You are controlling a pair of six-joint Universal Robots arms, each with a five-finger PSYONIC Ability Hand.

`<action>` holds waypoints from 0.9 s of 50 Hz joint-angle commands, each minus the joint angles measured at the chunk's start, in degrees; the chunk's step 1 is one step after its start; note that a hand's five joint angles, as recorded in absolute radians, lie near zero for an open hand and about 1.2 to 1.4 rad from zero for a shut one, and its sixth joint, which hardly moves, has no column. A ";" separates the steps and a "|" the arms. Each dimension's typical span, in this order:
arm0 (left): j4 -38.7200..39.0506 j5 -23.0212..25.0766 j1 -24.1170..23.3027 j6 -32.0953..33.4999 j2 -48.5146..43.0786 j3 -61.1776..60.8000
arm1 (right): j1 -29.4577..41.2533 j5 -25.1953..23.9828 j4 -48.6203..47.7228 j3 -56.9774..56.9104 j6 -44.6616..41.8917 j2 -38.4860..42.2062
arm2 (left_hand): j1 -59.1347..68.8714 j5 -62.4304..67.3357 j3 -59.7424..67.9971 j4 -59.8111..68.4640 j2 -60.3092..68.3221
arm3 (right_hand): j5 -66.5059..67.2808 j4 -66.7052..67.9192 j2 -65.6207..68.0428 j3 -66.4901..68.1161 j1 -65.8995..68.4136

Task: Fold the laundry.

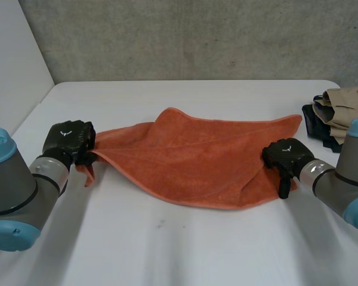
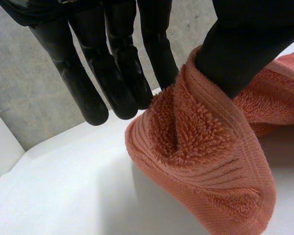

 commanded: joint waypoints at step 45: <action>-0.09 0.09 -1.14 0.05 0.77 -0.16 | 0.34 0.64 1.26 0.27 1.12 -1.77 | 13.81 16.65 11.50 11.08 11.11 | 45.45 42.16 41.89 42.11 47.28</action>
